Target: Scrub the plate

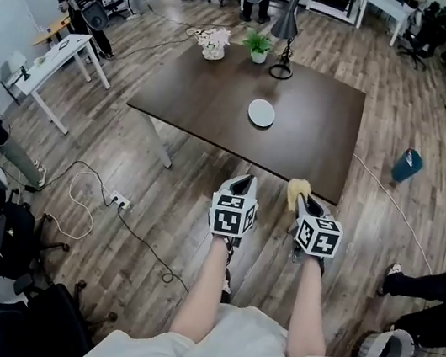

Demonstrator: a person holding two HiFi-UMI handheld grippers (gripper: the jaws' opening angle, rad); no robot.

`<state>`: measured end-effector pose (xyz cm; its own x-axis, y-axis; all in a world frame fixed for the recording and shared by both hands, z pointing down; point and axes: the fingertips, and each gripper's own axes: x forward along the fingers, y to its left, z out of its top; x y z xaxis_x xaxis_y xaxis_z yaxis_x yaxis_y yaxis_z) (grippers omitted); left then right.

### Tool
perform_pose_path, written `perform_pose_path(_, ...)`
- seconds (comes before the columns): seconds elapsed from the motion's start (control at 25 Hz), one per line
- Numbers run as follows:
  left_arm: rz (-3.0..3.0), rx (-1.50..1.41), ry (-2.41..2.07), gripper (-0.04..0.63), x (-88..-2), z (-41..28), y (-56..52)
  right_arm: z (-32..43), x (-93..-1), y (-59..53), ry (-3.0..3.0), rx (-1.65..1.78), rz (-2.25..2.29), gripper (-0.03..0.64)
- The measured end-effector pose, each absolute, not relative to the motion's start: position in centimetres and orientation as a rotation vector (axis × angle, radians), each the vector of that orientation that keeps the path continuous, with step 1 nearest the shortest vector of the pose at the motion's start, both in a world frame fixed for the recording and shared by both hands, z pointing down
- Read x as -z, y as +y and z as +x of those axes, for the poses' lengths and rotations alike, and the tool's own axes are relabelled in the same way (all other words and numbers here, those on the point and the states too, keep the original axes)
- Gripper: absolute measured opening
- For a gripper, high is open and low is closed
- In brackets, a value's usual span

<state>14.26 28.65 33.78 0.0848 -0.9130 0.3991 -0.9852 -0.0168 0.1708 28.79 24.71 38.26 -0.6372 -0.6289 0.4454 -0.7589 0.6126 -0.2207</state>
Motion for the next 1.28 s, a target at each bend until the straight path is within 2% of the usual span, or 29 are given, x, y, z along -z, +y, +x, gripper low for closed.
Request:
perform_pose_path(0.6, 2.066, -0.24, -1.789, 0.002, -32.5, 6.8, 21.8, 20.6, -36.0, 17.7, -2.516, -0.499, 1.188, 0.075)
perform_pose_path(0.92, 1.993, -0.192, -1.771, 0.002, -35.1, 2.3, 22.4, 17.7, -38.4, 18.7, -2.463, -0.524, 1.23, 0.075)
perform_pose_path(1.28, 1.937, -0.122, -1.734, 0.002, -39.4, 0.3, 23.1, 20.5, -41.6, 19.2, -2.393, -0.571, 1.31, 0.075)
